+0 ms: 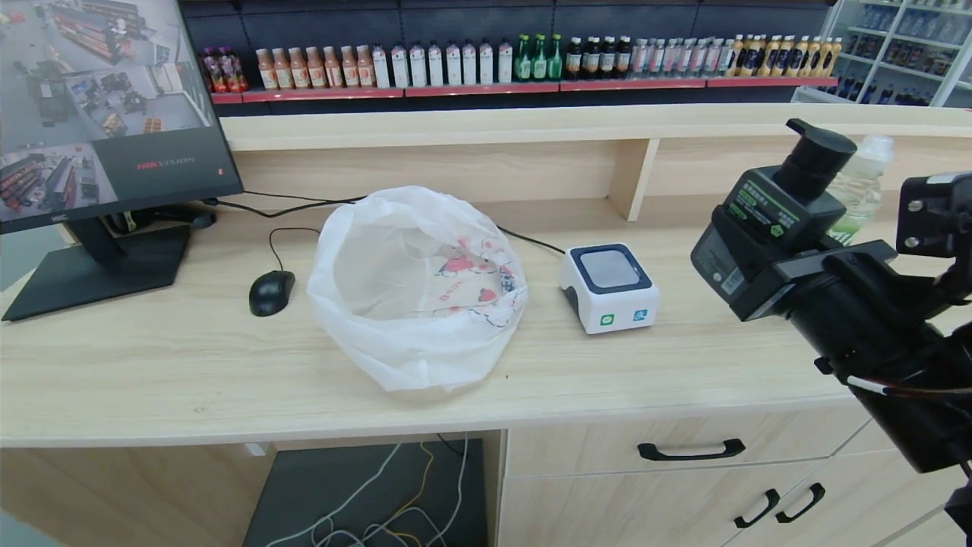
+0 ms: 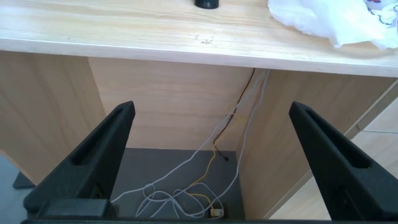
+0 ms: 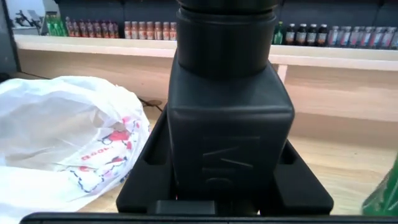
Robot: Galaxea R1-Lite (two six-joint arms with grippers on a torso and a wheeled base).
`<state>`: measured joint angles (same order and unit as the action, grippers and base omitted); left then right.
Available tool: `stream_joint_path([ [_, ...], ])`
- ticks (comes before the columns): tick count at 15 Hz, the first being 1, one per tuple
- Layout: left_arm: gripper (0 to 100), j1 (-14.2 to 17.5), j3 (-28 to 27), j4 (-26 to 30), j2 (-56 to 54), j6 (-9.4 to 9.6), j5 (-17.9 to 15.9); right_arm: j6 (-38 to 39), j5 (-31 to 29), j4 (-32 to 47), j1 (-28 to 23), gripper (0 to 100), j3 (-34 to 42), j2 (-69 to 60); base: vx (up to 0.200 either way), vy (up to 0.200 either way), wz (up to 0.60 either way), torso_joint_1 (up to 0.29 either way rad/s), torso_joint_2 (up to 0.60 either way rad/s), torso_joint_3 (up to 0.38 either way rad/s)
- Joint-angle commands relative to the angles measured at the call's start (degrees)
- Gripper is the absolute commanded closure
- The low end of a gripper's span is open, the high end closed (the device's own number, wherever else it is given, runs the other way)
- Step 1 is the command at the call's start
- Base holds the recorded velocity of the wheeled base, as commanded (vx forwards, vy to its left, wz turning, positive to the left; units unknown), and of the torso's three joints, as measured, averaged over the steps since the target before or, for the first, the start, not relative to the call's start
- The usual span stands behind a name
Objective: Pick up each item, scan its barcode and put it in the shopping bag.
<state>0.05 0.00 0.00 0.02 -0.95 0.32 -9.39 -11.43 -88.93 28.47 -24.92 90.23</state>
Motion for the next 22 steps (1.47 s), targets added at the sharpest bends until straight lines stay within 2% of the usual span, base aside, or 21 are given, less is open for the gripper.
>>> stream_joint_path([
  [1,0,0.04,0.0,0.0,-0.02,-0.02,0.03,-2.83,-0.08,-0.01,0.01,100,-1.89,1.52,0.0,0.0,0.0,0.0,0.0,0.0],
  [6,0,0.04,0.0,0.0,-0.02,-0.02,0.03,-6.35,0.18,-0.1,0.1,100,-8.04,6.53,0.0,0.0,0.0,0.0,0.0,0.0],
  [8,0,0.04,0.0,0.0,-0.02,-0.02,0.03,-9.25,0.36,-0.45,0.01,100,-8.92,8.64,0.0,0.0,0.0,0.0,0.0,0.0],
  [10,0,0.04,0.0,0.0,-0.02,-0.02,0.03,-14.34,0.62,-0.54,-0.69,100,-14.19,11.1,0.0,0.0,0.0,0.0,0.0,0.0],
  [13,0,0.04,0.0,0.0,-0.02,-0.02,0.03,-20.58,6.51,-1.07,-1.22,100,-23.69,16.9,0.0,0.0,0.0,0.0,0.0,0.0],
  [15,0,0.04,0.0,0.0,-0.02,-0.02,0.03,-23.48,9.24,-1.07,-1.31,100,-26.85,19.89,0.0,0.0,0.0,0.0,0.0,0.0],
  [18,0,0.04,0.0,0.0,-0.02,-0.02,0.03,-30.78,19.43,-1.07,-2.71,100,-28.61,22.27,0.0,0.0,0.0,0.0,0.0,0.0],
  [22,0,0.04,0.0,0.0,-0.02,-0.02,0.03,-33.59,24.88,-1.07,-5.17,100,-27.55,24.2,0.0,0.0,0.0,0.0,0.0,0.0],
])
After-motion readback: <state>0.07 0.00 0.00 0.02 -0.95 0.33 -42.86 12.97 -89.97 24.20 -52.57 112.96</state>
